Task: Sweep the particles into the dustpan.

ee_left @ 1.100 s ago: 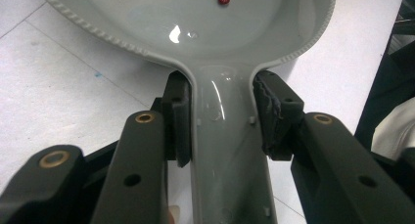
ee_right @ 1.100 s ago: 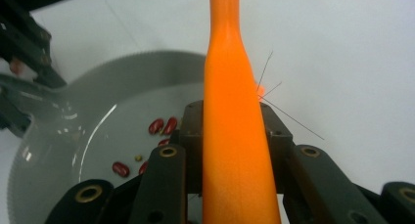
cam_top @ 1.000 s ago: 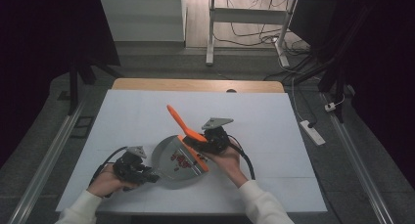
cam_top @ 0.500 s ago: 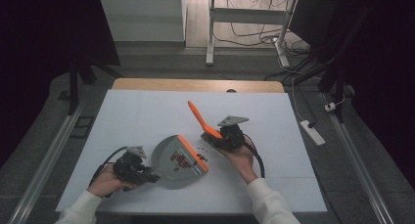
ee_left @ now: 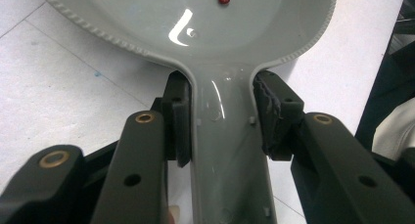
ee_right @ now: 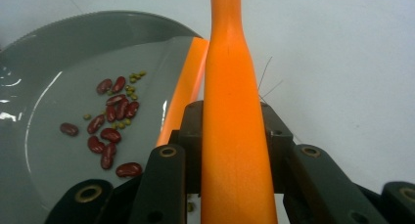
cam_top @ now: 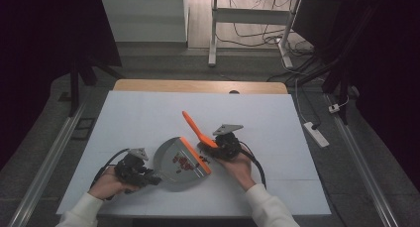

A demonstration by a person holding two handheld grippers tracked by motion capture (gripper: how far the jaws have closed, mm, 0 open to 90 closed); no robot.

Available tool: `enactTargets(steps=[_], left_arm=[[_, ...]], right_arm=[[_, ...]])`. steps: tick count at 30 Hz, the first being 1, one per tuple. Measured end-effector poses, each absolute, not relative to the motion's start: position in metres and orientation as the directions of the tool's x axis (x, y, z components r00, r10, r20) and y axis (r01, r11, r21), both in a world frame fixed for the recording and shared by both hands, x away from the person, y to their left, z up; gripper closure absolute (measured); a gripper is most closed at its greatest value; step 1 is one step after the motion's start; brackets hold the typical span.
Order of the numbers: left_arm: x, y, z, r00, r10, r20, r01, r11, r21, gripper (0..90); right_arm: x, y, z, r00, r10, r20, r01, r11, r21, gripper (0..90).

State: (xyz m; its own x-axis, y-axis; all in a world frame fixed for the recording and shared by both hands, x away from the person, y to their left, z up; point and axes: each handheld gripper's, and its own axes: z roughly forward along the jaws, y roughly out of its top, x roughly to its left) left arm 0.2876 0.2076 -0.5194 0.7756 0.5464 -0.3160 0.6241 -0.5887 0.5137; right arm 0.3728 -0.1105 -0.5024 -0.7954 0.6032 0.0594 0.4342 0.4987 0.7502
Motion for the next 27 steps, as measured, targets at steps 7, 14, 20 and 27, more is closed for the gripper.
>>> enactTargets(steps=[7, 14, 20, 27], left_arm=[[0.288, 0.207, -0.52, 0.777, 0.545, -0.315, 0.623, -0.592, 0.512, 60.9], [0.288, 0.207, -0.52, 0.777, 0.545, -0.316, 0.624, -0.595, 0.507, 60.9], [0.288, 0.207, -0.521, 0.776, 0.545, -0.318, 0.624, -0.593, 0.508, 60.9], [0.288, 0.207, -0.521, 0.778, 0.542, -0.318, 0.623, -0.595, 0.508, 60.9]], right_arm=[[0.367, -0.104, -0.505, -0.805, 0.589, 0.074, 0.426, 0.486, 0.763, 68.9], [0.357, -0.088, -0.503, -0.832, 0.549, 0.076, 0.39, 0.483, 0.784, 69.1], [0.351, -0.08, -0.494, -0.864, 0.493, 0.106, 0.363, 0.462, 0.809, 69.3], [0.356, -0.097, -0.477, -0.837, 0.538, 0.099, 0.356, 0.399, 0.845, 69.3]])
